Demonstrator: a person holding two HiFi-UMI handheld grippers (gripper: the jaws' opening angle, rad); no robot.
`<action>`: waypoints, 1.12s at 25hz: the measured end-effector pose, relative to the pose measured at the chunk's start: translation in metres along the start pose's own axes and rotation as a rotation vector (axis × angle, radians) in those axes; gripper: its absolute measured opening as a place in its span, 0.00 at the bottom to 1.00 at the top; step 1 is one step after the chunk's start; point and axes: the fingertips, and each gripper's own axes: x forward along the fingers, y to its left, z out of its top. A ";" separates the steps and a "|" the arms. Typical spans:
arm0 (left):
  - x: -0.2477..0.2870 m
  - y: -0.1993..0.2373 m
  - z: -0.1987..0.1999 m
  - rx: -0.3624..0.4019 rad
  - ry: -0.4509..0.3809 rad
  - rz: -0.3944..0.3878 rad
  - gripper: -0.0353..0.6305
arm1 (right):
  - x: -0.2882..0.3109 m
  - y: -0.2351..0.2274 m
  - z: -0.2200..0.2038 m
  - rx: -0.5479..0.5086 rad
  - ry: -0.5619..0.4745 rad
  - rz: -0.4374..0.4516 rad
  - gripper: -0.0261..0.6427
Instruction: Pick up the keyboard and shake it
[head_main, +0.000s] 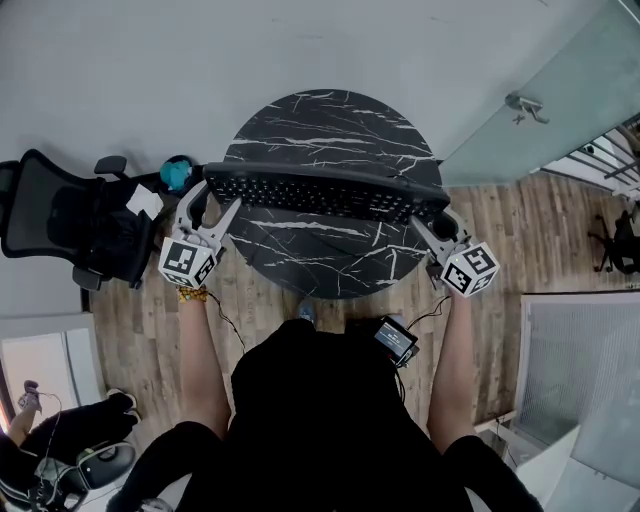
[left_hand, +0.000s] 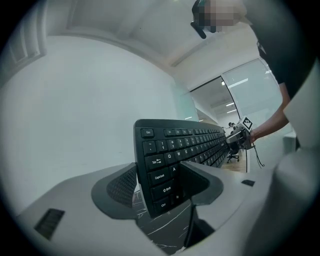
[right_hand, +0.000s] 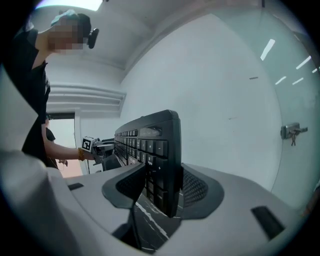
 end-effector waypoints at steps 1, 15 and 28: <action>-0.001 0.001 0.000 0.000 -0.003 0.008 0.45 | 0.000 0.002 0.002 -0.050 -0.003 -0.010 0.36; -0.004 0.010 0.011 0.142 -0.003 0.098 0.45 | 0.000 0.026 0.052 -0.649 0.016 -0.196 0.36; -0.007 0.010 0.024 0.159 -0.066 0.127 0.45 | 0.000 0.032 0.048 -0.645 0.055 -0.153 0.33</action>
